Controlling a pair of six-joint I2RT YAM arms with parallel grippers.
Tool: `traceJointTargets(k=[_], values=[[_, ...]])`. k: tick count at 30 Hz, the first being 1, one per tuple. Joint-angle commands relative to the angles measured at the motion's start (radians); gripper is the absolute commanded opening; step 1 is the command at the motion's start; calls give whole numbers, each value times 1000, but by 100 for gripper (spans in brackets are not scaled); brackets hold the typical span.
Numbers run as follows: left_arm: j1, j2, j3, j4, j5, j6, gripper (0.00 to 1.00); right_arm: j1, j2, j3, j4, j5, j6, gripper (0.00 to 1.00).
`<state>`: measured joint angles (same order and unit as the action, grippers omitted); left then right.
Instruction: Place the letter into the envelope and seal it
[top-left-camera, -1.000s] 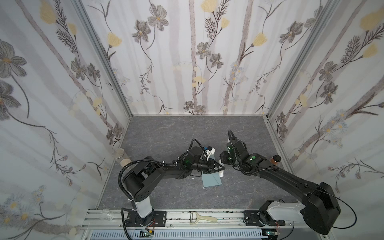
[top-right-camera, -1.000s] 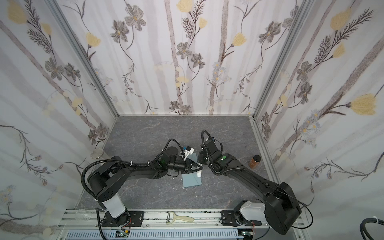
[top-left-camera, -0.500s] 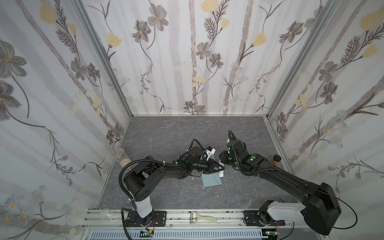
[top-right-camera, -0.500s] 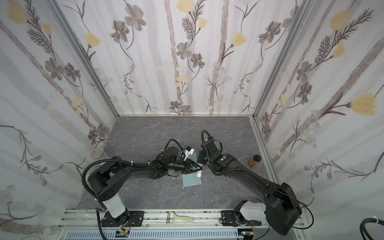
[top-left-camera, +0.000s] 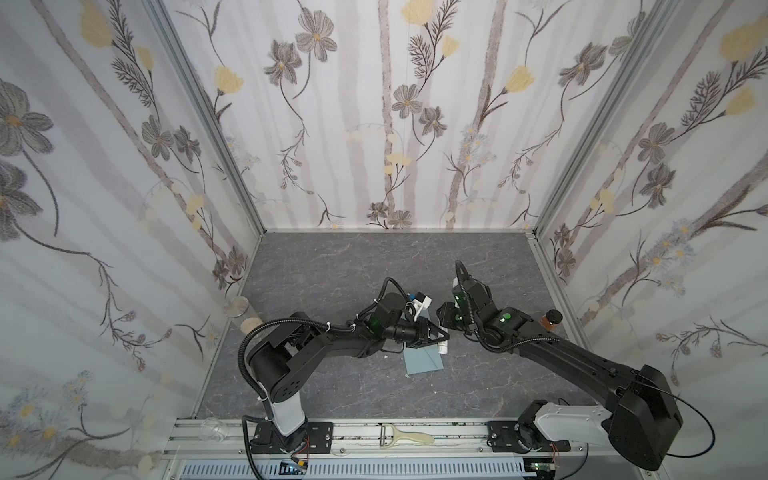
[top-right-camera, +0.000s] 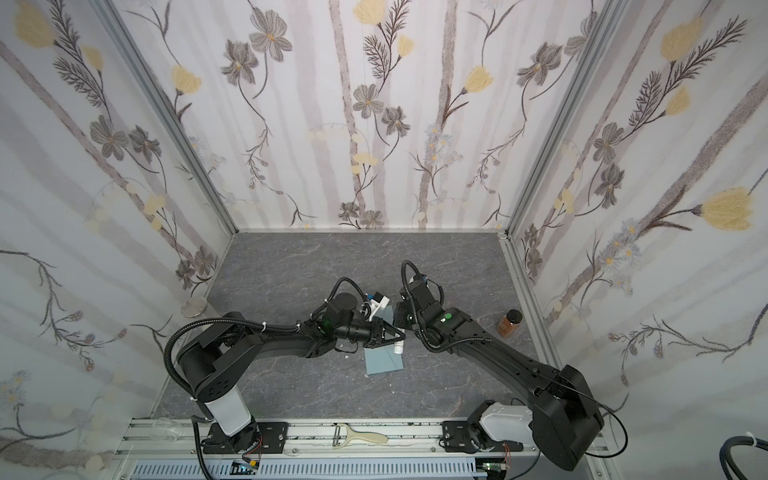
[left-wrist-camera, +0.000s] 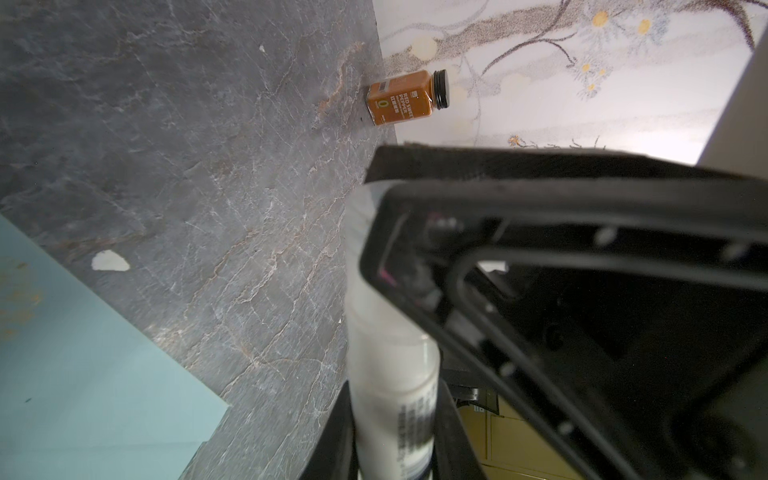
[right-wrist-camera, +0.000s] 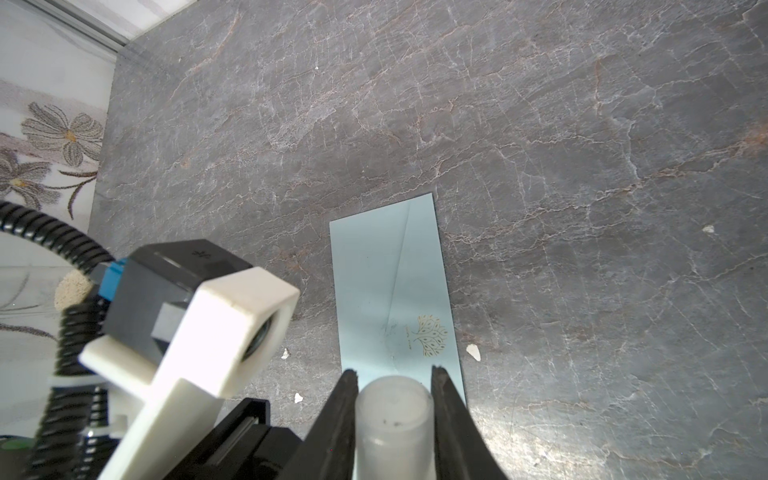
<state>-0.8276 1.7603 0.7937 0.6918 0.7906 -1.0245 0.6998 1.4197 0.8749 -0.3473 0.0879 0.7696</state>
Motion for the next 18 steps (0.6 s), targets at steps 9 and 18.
traceJointTargets(k=[9,18], values=[[13,-16,-1,45,12,0,0,7,-12,-10,31,11,13,31],[16,-23,-5,46,9,-3,0,10,-18,-15,30,24,12,30]])
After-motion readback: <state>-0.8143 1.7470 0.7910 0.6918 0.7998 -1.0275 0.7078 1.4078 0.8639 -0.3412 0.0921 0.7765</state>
